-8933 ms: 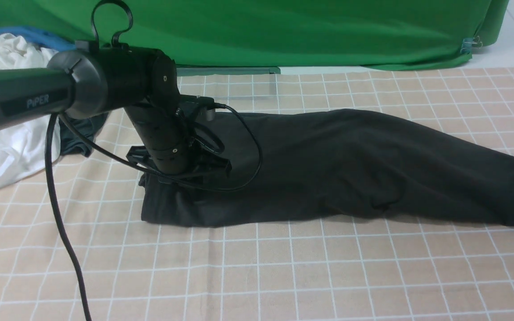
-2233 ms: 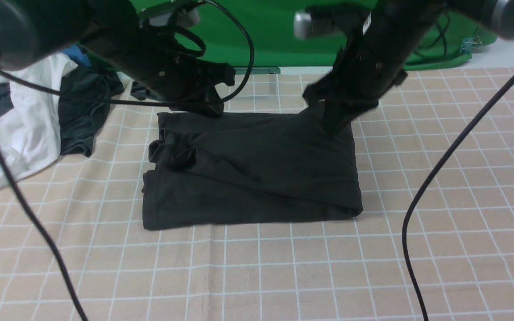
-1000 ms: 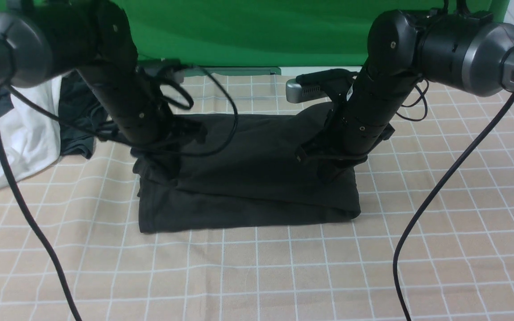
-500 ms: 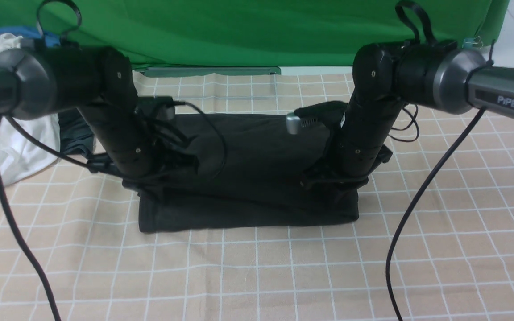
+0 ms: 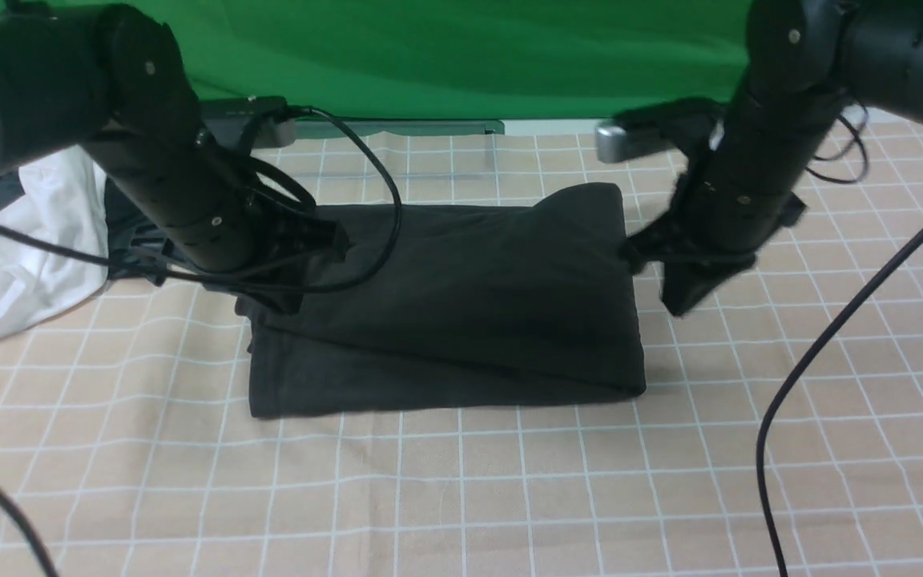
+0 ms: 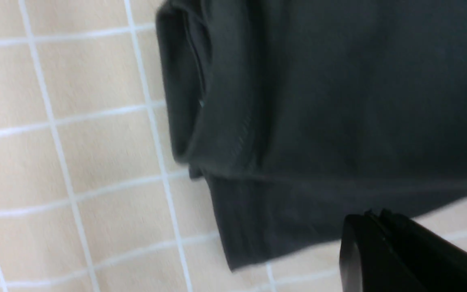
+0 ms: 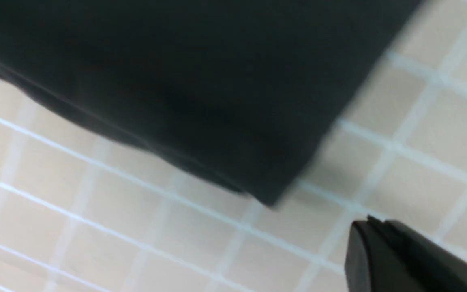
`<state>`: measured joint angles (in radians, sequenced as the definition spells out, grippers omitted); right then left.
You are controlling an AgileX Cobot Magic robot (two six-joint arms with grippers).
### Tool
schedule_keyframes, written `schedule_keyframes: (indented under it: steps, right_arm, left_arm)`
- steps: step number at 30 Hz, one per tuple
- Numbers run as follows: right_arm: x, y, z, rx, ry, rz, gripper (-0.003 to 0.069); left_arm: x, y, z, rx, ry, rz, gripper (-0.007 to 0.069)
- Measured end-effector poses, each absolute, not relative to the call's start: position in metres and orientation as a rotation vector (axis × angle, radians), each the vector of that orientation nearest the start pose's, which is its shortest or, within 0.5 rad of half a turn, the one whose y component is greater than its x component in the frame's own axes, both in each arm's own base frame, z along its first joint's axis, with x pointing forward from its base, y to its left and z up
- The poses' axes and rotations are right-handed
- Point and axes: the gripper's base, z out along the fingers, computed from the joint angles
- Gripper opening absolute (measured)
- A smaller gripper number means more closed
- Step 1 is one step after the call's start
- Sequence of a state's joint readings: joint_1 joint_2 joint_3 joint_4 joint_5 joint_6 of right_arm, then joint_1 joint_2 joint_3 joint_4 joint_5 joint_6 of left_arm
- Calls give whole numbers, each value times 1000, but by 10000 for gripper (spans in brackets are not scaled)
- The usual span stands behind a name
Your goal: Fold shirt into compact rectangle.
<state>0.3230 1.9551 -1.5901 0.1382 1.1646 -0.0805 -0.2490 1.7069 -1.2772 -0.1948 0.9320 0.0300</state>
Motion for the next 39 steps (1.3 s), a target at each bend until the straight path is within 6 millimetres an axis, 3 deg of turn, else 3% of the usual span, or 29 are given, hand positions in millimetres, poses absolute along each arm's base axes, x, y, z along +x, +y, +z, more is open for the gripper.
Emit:
schedule_keyframes:
  steps: [4,10,15,19,24,25,29,34,39]
  right_arm:
    - [369,131,214,-509,3029,229,185]
    - [367,145,189,-512,2967,295,379]
    - [372,160,171,-522,2922,316,414]
    - [376,164,159,-521,2919,320,377]
    - [375,166,157,-563,2917,340,115]
    - [374,166,158,-566,2916,340,99]
    - [367,163,169,-611,2948,321,98]
    - [351,156,200,-670,2993,306,98]
    - [346,149,205,-685,3042,221,109]
  left_arm:
    - [302,-93,267,242,2765,-336,19]
    - [251,-81,280,231,2694,-353,19]
    - [218,-72,291,231,2630,-364,19]
    - [200,-68,301,228,2570,-372,19]
    - [187,-64,315,225,2497,-382,19]
    - [187,-64,316,225,2494,-383,19]
    - [181,-63,320,227,2476,-386,19]
    - [181,-63,321,225,2475,-387,19]
    - [180,-63,320,225,2482,-390,19]
